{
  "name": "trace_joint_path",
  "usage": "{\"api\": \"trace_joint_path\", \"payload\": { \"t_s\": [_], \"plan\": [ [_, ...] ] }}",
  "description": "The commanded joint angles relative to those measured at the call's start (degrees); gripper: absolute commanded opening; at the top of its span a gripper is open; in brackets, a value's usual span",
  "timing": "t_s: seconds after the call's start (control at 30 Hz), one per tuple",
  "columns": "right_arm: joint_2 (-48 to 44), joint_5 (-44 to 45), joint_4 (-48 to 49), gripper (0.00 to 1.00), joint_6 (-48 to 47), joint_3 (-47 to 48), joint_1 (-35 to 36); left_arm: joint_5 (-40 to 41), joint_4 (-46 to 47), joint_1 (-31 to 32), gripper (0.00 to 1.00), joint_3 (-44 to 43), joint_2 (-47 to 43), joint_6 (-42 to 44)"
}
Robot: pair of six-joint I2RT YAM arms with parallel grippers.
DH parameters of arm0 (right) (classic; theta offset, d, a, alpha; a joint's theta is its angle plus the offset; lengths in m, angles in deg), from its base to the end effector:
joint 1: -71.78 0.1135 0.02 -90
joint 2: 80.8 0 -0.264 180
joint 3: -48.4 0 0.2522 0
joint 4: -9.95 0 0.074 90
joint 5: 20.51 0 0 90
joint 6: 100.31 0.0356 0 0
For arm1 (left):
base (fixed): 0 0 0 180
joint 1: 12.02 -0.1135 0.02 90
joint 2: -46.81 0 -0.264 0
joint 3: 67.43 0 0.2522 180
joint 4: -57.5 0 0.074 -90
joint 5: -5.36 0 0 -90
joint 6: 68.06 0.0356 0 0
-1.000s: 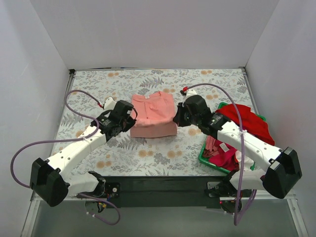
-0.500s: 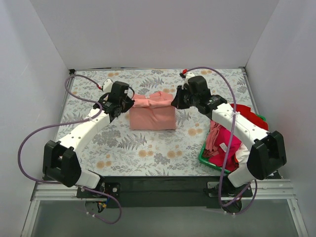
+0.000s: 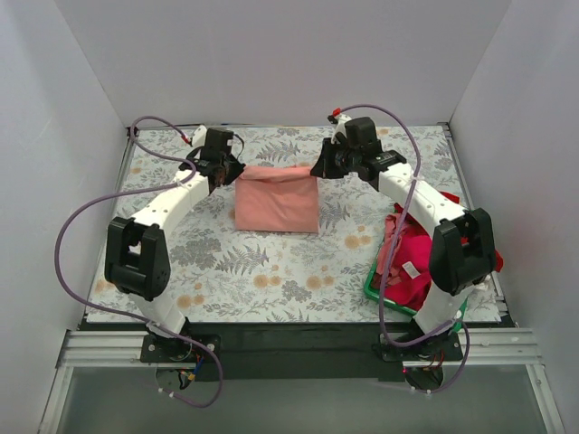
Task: Fold and stack the t-shirts
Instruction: Fold the tshirt
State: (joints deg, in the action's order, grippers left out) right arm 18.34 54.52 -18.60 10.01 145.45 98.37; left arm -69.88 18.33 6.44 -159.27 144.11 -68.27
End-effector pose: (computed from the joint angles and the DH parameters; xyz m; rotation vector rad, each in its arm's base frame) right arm 0.3600 0.1905 0.3097 -0.2814 2.1616 0.7551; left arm 0.3650 -0.1123 0.2752 -1.5154 1.8731 -0.6353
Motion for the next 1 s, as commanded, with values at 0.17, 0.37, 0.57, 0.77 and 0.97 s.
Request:
{"api": "trace_joint_path", "payload": {
  "t_s": [0.17, 0.37, 0.57, 0.77, 0.97],
  "plan": [
    [9.1, -6.0, 2.1, 0.01, -1.3, 9.3, -3.8, -3.0, 1.2, -3.3, 0.00, -9.4, 8.5, 4.4],
    [17.5, -6.8, 2.2, 0.01, -0.5, 15.0, -5.7, -4.4, 1.6, -4.4, 0.00, -13.0, 15.6, 5.4],
    [23.9, -5.8, 2.3, 0.01, 0.9, 19.9, -7.0, -5.4, 2.3, -4.9, 0.05, -17.3, 21.7, 6.6],
    [30.1, -7.2, 2.2, 0.06, 0.5, 24.9, -8.1, -8.7, 2.1, -5.6, 0.15, -21.9, 27.0, 8.4],
    [33.5, -9.0, 0.7, 0.54, 0.3, 29.6, -9.3, -9.8, 2.3, -5.7, 0.81, -24.0, 26.2, 9.4]
  ]
}}
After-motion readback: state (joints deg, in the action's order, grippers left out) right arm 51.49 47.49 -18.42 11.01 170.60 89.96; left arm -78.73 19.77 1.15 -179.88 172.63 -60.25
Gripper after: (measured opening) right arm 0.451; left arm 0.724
